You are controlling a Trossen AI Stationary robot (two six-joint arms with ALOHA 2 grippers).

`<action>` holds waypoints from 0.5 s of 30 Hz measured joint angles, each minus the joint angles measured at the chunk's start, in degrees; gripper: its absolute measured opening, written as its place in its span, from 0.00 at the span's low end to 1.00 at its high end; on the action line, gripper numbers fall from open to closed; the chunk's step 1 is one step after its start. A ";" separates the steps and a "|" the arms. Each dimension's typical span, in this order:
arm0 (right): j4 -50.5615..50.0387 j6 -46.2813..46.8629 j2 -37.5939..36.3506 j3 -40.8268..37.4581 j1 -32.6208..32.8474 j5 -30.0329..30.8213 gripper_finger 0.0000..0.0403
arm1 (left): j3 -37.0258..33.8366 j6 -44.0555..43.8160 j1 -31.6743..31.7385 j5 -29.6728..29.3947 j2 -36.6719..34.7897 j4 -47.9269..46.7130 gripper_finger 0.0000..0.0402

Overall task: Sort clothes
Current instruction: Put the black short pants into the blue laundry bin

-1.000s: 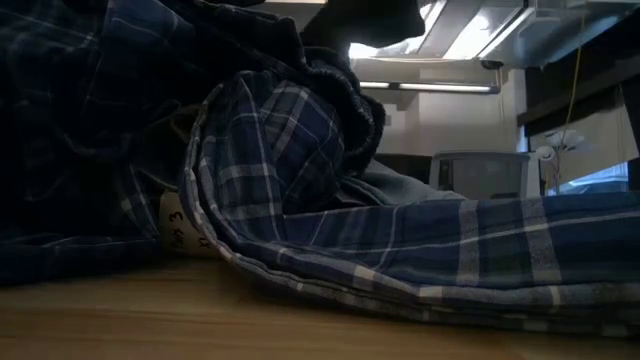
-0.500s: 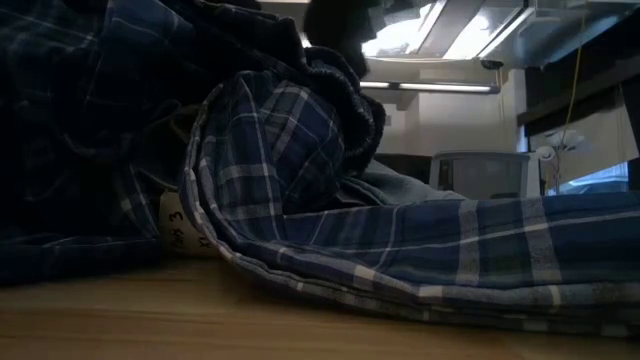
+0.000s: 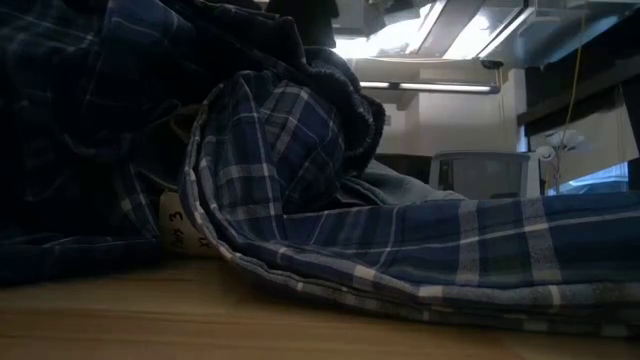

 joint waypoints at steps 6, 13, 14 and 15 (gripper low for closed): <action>2.70 0.11 6.98 5.15 -0.93 -1.50 0.05 | 0.00 0.22 0.00 -0.01 0.00 0.07 0.42; -1.64 1.00 15.25 18.35 -0.91 -1.48 0.05 | 0.00 0.20 0.00 -0.02 0.00 -0.26 0.42; -4.06 1.13 16.08 20.44 -0.91 -1.46 0.05 | 0.00 0.20 0.00 -0.02 0.00 -0.41 0.42; -6.39 1.27 16.78 22.35 -0.91 -1.35 0.05 | 0.00 0.20 0.00 -0.01 0.00 -0.43 0.42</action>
